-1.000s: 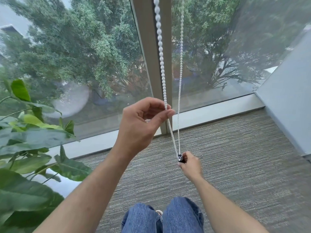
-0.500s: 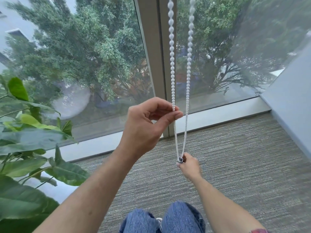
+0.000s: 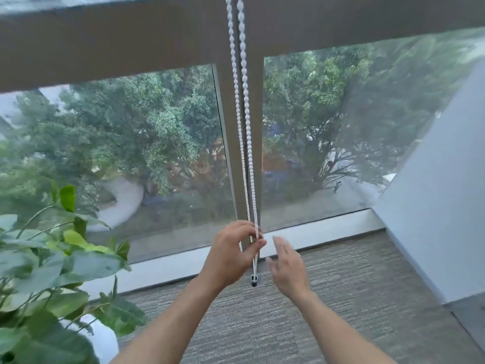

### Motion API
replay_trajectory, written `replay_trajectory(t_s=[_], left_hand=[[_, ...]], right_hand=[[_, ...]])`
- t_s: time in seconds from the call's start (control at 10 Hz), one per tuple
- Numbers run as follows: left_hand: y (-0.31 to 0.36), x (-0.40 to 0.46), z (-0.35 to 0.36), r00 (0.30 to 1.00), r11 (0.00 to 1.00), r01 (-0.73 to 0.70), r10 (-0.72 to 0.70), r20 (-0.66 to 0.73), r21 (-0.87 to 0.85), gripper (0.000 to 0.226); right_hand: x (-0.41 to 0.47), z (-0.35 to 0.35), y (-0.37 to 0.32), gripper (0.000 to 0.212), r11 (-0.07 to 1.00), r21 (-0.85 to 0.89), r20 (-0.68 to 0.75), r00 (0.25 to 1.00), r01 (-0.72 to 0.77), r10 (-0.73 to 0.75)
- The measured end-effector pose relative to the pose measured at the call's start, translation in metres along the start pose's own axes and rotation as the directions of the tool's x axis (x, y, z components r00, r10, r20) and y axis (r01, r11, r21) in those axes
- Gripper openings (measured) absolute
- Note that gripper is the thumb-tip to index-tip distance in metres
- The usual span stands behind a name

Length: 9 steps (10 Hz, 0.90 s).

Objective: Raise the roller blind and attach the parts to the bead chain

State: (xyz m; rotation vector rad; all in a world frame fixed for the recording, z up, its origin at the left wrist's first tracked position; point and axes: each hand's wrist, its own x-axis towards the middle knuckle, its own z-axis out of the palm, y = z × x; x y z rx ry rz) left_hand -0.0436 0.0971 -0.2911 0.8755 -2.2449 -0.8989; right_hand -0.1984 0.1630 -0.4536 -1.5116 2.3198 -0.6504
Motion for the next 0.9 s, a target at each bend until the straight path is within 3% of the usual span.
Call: replay_trajectory(t_s=[0.2, 0.6, 0.8, 0.9], left_hand=[[0.057, 0.045, -0.046, 0.991, 0.998, 0.045, -0.052, -0.127, -0.053, 0.003], [0.181, 0.134, -0.179, 0.952, 0.997, -0.018, -0.006, -0.307, -0.076, 0.001], [0.239, 0.167, -0.249, 0.899, 0.991, -0.124, 0.094, -0.428, -0.043, 0.01], [0.268, 0.183, -0.281, 0.86, 0.978, -0.193, 0.21, -0.466, 0.084, 0.021]], right_hand=[[0.034, -0.123, -0.08, 0.061, 0.97, -0.132, -0.172, 0.959, 0.202, -0.223], [0.083, -0.343, -0.227, 0.058, 0.899, -0.324, -0.445, 0.791, 0.294, -0.419], [0.097, -0.427, -0.284, 0.069, 0.876, -0.361, -0.532, 0.701, 0.32, -0.476], [0.104, -0.467, -0.31, 0.071, 0.873, -0.367, -0.575, 0.659, 0.322, -0.484]])
